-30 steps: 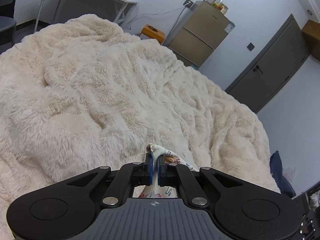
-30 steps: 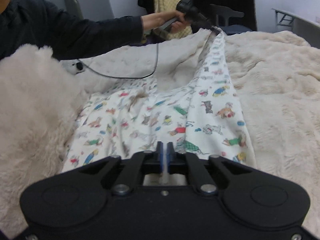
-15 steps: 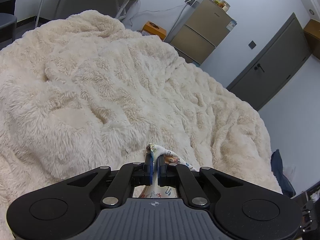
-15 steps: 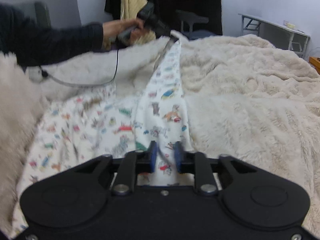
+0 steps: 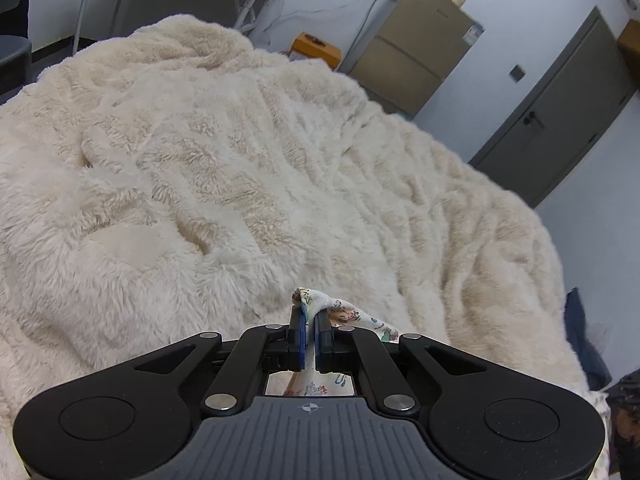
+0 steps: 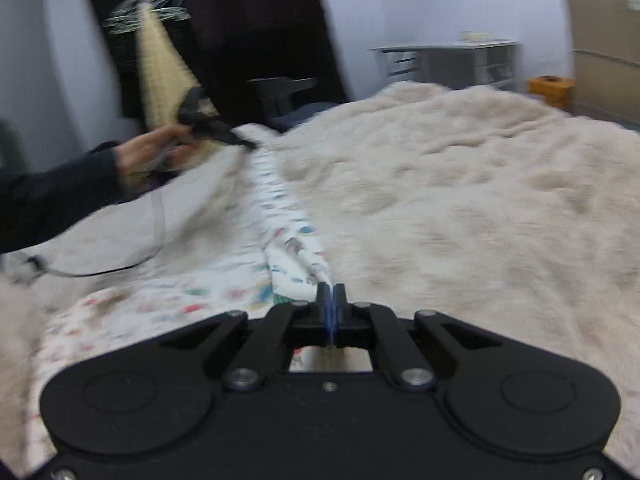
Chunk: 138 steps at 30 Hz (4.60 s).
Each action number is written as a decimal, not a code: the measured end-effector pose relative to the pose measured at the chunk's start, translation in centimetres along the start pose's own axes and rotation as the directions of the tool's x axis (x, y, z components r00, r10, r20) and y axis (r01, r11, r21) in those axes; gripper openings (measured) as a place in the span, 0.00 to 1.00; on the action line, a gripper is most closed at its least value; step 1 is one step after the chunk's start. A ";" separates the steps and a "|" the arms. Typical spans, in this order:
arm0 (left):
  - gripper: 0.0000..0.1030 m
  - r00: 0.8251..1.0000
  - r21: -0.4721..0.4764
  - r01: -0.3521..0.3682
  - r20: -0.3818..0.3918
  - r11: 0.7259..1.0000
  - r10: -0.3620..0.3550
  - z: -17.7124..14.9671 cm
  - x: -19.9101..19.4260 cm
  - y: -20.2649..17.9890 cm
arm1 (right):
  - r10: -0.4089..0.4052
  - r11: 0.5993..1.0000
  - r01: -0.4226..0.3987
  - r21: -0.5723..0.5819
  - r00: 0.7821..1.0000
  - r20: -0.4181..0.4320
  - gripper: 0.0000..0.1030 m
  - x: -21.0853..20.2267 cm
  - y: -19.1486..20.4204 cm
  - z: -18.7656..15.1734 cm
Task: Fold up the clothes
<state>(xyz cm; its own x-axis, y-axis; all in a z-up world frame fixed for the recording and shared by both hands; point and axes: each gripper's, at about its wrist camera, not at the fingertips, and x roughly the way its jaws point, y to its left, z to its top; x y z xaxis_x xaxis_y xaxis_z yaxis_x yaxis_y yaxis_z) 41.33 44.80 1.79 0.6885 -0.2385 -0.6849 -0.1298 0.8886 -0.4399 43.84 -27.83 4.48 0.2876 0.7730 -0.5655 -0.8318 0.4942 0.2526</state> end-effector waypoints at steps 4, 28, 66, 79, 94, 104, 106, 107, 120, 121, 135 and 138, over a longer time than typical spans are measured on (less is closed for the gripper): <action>0.02 1.000 0.004 -0.021 -0.019 1.000 0.021 0.9 1.7 -0.5 | -0.024 0.999 0.024 0.037 1.000 0.001 0.00 -0.2 -1.6 0.2; 0.74 0.995 -0.508 0.096 0.028 0.856 -0.095 -22.5 1.6 5.1 | -0.409 0.672 0.286 0.684 0.912 0.021 0.65 -15.7 3.1 -17.5; 0.84 0.834 -0.009 -0.493 0.277 0.870 0.476 -38.7 -24.4 0.8 | -0.434 0.896 0.414 0.161 0.893 0.116 0.71 -19.0 31.5 -24.0; 0.83 0.898 0.109 -0.429 0.153 0.897 0.412 -41.1 -21.2 2.1 | -0.490 0.867 0.470 0.167 0.865 0.107 0.71 -21.3 32.0 -24.3; 0.84 0.916 0.066 -0.352 0.231 0.934 0.329 -37.9 -20.0 1.8 | -0.512 0.851 0.494 0.176 0.856 0.072 0.71 -20.8 31.4 -24.4; 0.70 0.954 0.237 -0.295 0.012 0.926 0.301 -33.6 -9.6 1.1 | -0.534 0.843 0.529 0.096 0.845 0.037 0.71 -20.5 32.1 -24.8; 0.42 0.954 0.259 -0.291 -0.001 0.921 0.301 -33.1 -8.3 1.2 | -0.535 0.844 0.532 0.067 0.844 0.036 0.71 -20.5 32.5 -24.9; 0.27 0.954 0.279 -0.287 -0.001 0.916 0.299 -32.9 -8.2 1.1 | -0.535 0.845 0.532 0.059 0.844 0.036 0.71 -20.5 32.6 -24.9; 0.26 0.847 0.312 -0.530 0.151 0.788 0.510 -26.0 -10.4 -0.9 | -0.532 0.846 0.529 0.064 0.845 0.049 0.71 -20.8 32.7 -24.6; 0.31 0.832 0.332 -0.551 0.145 0.765 0.536 -26.1 -9.8 -1.1 | -0.533 0.846 0.530 0.062 0.845 0.050 0.71 -20.8 32.7 -24.6; 0.75 0.982 0.100 -0.185 0.068 0.978 0.179 -40.0 -20.5 5.8 | -0.533 0.846 0.530 0.053 0.844 0.056 0.71 -21.0 33.0 -24.5; 0.68 0.992 0.111 -0.113 0.063 0.987 0.106 -42.5 -19.1 5.7 | -0.529 0.849 0.527 0.038 0.847 0.055 0.71 -20.9 33.2 -24.4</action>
<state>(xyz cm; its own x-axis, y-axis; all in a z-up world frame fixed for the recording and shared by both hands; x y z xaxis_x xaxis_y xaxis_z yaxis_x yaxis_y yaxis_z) -2.95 37.75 -12.32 0.7145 -0.1173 -0.6897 -0.1269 0.9478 -0.2927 -1.38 -37.29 5.47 0.7096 0.4155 -0.5690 -0.5362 0.8424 -0.0537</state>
